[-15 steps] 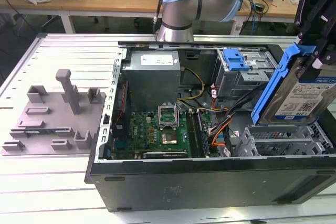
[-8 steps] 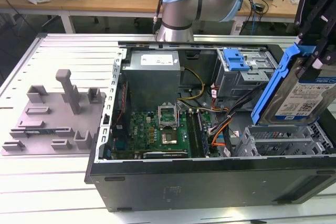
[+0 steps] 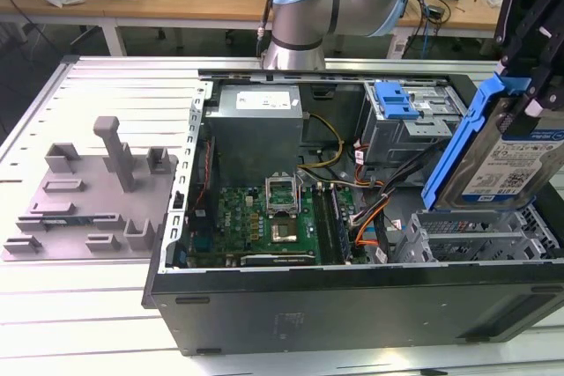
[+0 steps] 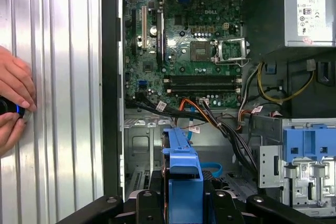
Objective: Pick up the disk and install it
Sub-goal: 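Insert the disk into the insertion slot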
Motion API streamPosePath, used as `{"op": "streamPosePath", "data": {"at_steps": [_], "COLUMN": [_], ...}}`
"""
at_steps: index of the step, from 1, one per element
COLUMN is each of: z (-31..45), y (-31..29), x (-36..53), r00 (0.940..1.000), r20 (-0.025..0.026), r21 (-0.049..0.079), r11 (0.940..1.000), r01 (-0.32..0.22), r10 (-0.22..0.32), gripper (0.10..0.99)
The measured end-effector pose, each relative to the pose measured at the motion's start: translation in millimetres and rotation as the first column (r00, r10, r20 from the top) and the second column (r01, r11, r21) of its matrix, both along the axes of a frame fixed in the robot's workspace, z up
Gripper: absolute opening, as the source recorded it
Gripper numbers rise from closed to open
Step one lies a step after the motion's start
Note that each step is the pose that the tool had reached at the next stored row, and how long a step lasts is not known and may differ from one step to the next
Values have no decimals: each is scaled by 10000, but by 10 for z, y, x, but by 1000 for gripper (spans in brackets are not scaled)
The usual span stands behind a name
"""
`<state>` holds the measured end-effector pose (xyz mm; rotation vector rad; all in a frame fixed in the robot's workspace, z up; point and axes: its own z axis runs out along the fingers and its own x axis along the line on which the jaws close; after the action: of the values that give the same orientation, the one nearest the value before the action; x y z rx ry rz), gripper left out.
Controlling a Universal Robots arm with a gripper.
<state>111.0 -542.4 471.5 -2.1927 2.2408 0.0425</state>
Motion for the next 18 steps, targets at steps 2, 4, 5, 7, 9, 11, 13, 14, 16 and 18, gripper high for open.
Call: {"op": "streamPosePath", "data": {"at_steps": [2, 4, 5, 7, 9, 11, 13, 14, 16, 18], "z": [-1, -3, -5, -7, -9, -10, -17, -24, -33, -40], "y": [-7, -18, -20, -22, -22, -22, -22, -22, -22, -23], "x": [0, 0, 1, 0, 0, 0, 0, 0, 0, 2], "r00": [10000, 9999, 9999, 9999, 9999, 9999, 9999, 9999, 9999, 9999], "r20": [0, 0, 0, 0, 0, 0, 0, 0, 0, 0], "r21": [0, 0, 1, -2, -1, 0, 3, 0, 0, 0], "r11": [10000, 9999, 9999, 9999, 9999, 9999, 9999, 9999, 9999, 9999], "r01": [-45, -106, -111, -111, -111, -111, -111, -111, -111, -111], "r10": [45, 106, 111, 111, 111, 111, 111, 111, 111, 111], "gripper": [369, 369, 369, 369, 369, 369, 369, 369, 369, 369]}}
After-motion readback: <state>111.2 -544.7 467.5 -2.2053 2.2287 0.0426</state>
